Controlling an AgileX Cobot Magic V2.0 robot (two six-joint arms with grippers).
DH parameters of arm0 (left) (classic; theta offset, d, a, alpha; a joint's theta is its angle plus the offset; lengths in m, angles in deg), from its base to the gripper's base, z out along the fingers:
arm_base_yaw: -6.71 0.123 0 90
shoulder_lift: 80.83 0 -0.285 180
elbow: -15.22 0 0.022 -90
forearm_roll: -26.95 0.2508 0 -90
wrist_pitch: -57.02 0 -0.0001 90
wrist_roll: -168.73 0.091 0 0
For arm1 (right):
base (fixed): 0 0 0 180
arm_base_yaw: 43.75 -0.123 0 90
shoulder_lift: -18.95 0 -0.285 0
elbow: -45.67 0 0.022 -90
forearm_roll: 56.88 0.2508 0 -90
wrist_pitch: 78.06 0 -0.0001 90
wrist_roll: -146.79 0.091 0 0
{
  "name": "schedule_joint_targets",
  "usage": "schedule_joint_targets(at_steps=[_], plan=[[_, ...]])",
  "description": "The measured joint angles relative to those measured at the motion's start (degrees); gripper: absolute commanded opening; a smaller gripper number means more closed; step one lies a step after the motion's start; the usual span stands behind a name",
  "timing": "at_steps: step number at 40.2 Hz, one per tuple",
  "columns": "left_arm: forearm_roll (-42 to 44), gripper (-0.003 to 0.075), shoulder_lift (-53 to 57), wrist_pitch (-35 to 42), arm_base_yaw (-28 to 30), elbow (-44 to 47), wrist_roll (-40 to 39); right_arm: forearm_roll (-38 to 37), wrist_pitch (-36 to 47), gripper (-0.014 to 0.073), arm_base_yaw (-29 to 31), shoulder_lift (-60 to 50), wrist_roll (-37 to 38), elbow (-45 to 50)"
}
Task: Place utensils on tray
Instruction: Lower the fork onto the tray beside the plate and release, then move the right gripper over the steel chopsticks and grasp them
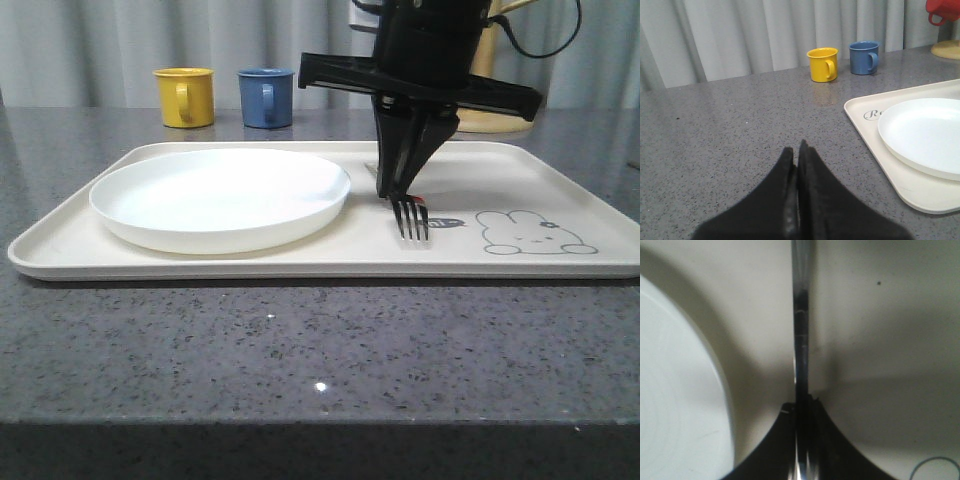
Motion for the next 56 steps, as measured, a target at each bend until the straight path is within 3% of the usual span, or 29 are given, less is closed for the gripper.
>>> schedule_joint_targets(at_steps=[19, 34, 44, 50, 56], plan=[[0.0, -0.0018, 0.0, 0.0, 0.0, 0.0, 0.0, 1.7, -1.0, 0.028, 0.0, 0.0, 0.3, -0.2], [0.0, -0.0018, 0.0, 0.0, 0.0, 0.0, 0.0, -3.9, -8.3, 0.029, 2.3, -0.3, -2.0, -11.6], [0.0, -0.0018, 0.0, 0.0, 0.0, 0.0, 0.0, -5.1, -8.9, 0.0323, 10.5, -4.5, -10.3, -10.5], [0.0, -0.0018, 0.0, 0.0, 0.0, 0.0, 0.0, -5.4, -8.9, 0.0419, 17.8, -9.3, -15.6, -2.3], [0.0, -0.0018, 0.0, 0.0, 0.0, 0.0, 0.0, -5.8, -9.1, 0.0388, 27.1, -12.1, -21.2, 5.0]])
